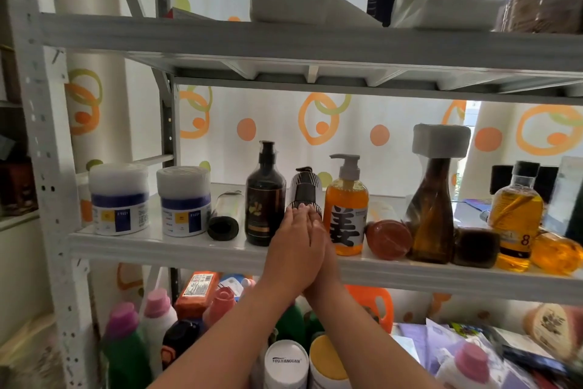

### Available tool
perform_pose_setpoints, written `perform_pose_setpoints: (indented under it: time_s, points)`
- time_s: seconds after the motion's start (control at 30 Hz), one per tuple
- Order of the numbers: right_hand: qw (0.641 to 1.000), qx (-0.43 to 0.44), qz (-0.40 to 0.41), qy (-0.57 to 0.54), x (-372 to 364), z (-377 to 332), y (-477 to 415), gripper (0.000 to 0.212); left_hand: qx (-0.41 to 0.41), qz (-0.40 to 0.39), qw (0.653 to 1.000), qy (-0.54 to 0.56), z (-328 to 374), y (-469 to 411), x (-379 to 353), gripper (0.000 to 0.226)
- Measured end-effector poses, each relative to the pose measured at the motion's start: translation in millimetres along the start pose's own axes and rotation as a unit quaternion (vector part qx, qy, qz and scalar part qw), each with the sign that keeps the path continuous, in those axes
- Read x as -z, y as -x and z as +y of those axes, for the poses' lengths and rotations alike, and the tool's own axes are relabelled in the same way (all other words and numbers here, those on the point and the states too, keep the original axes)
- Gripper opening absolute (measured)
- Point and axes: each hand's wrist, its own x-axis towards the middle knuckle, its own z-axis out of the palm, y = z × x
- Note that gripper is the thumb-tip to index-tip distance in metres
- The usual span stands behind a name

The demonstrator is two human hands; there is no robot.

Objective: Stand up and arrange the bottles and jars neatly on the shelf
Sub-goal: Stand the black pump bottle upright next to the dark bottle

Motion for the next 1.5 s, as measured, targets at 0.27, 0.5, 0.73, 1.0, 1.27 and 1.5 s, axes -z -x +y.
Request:
perform_pose_setpoints:
  time_s: [0.27, 0.5, 0.73, 1.0, 1.27, 1.5]
  points:
    - [0.979, -0.006, 0.082, -0.187, -13, -8, 20, 0.079, 0.002, 0.024, 1.0, 0.003, -7, 28, -2, 0.044]
    - [0.959, -0.025, 0.112, -0.26, -38, -12, 40, 0.052, -0.045, 0.084, 0.995, 0.003, -14, 34, 3, 0.035]
    - [0.898, -0.077, 0.184, -0.391, -22, 1, 10, 0.049, -0.052, 0.153, 0.987, 0.004, 8, -25, 26, 0.037]
    - [0.91, -0.105, 0.157, -0.369, -33, -13, 14, 0.069, -0.048, 0.004, 0.98, -0.195, 43, -68, 32, 0.046]
    - [0.919, -0.086, 0.147, -0.356, -35, -14, 23, 0.066, -0.088, -0.013, 0.96, -0.265, 31, -82, 27, 0.048]
    - [0.932, -0.074, 0.139, -0.328, -41, -10, 31, 0.055, -0.134, -0.046, 0.951, -0.277, 30, -94, 42, 0.051]
